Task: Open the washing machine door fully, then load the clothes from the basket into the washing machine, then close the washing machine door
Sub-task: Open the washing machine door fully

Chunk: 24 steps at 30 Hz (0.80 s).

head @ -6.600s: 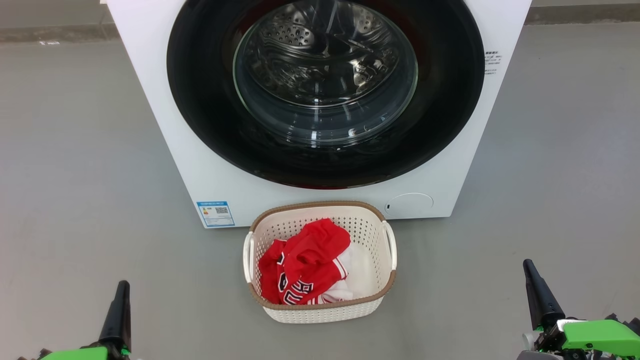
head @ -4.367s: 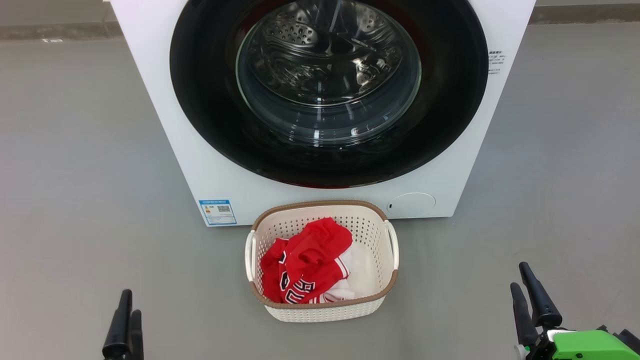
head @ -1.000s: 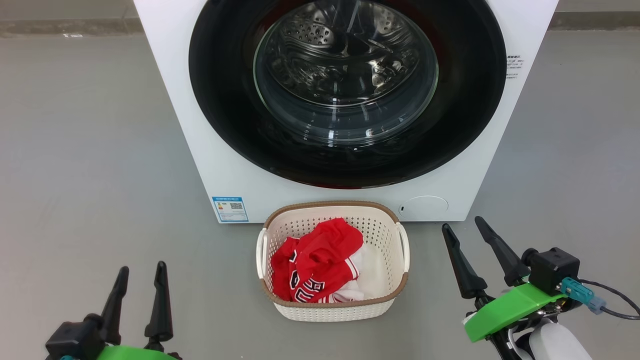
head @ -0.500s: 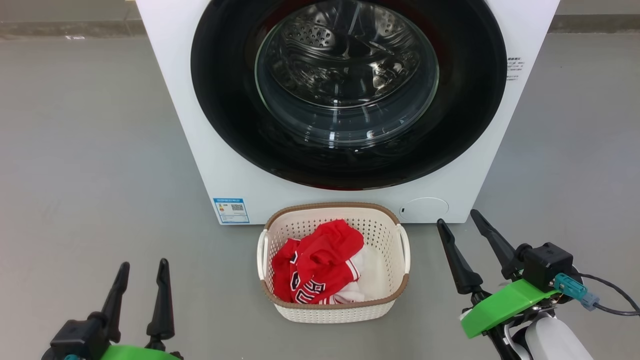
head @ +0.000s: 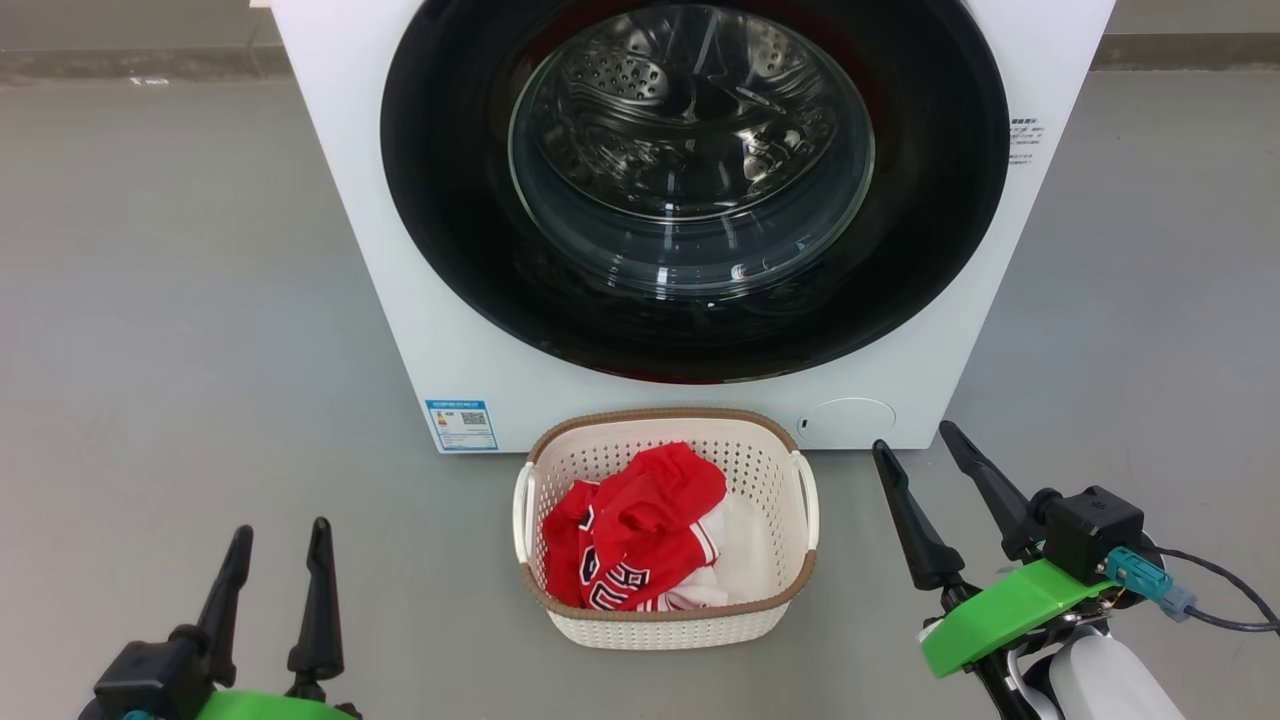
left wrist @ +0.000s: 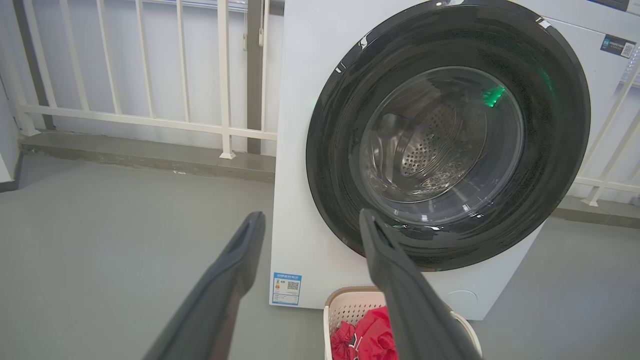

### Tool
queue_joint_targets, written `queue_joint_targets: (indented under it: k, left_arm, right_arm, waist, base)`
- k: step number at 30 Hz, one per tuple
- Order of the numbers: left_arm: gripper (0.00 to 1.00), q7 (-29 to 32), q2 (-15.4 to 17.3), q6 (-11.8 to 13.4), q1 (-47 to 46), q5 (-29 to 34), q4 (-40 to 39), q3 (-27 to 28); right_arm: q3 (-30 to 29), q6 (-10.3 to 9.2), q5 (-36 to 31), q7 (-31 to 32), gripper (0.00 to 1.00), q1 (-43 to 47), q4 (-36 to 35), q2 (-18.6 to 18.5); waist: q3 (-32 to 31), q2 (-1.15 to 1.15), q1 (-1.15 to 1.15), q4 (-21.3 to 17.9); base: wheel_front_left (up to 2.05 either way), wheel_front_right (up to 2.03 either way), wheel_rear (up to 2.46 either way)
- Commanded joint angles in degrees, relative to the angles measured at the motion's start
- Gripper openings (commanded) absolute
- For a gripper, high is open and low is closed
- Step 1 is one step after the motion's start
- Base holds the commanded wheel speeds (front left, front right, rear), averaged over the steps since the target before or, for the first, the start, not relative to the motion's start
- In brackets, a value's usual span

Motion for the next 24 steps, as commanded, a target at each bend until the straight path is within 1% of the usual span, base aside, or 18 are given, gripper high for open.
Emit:
queue_joint_targets:
  k: [1,19,24]
  left_arm:
    - [1.0,-0.52,0.74,-0.18,-2.28,0.19,-1.14,2.04]
    - [1.0,-0.52,0.73,-0.16,-2.61,0.92,0.62,1.94]
    - [1.0,-0.52,0.73,0.44,-2.59,2.12,0.21,2.28]
  right_arm:
    - [1.35,0.09,-0.2,-0.69,1.0,-1.63,-1.19,-0.02]
    - [1.24,0.09,0.11,-0.69,1.0,-1.64,-1.35,-0.15]
    - [1.19,0.09,0.1,-0.69,1.0,-1.71,-1.4,-0.17]
  waist:
    - [0.0,0.0,0.0,0.0]
    - [0.01,0.0,0.0,0.01]
    - [0.15,0.0,0.0,0.02]
  base:
    - [0.0,0.0,0.0]
    - [0.0,0.0,0.0]
    - [0.05,0.05,-0.09]
